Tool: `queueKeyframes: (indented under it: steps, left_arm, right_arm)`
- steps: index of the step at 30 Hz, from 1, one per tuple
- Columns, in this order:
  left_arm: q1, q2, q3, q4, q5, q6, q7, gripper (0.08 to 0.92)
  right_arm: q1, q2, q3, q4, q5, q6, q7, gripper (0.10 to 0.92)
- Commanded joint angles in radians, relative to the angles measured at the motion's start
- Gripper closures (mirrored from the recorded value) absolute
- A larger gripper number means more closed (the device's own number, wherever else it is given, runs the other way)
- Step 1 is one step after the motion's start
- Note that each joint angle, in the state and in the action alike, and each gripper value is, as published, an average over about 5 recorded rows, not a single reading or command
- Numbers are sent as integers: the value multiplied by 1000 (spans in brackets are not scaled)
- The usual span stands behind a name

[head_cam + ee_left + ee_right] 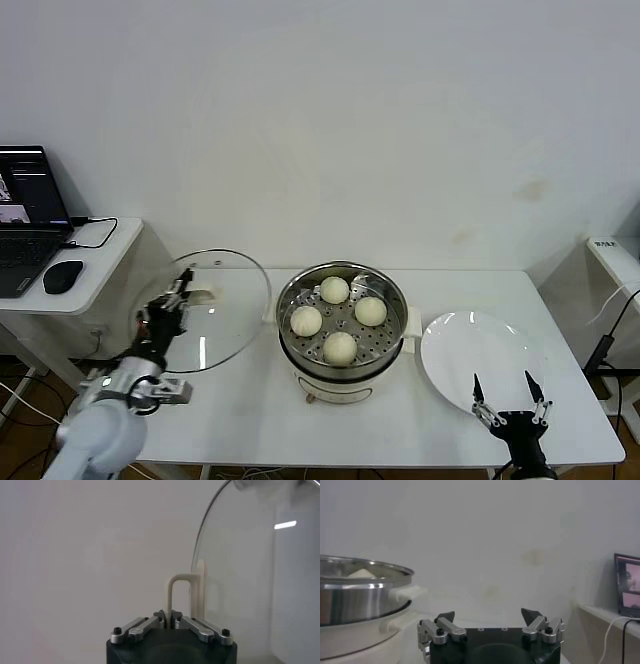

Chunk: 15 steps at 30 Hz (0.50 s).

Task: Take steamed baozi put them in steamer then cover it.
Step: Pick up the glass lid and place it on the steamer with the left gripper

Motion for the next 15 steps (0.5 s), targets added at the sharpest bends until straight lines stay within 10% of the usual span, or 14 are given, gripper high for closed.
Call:
queueKeyframes:
  steps: [1,15]
  left_arm:
    - [-311,-40,402,0,85,198,120,855]
    - [-492,-251,635,122,305,279,240,855]
  right_arm:
    - [5,21,-4,-23,-87,22,28,203]
    - [19,28,-14,-39,-117,14,43,203]
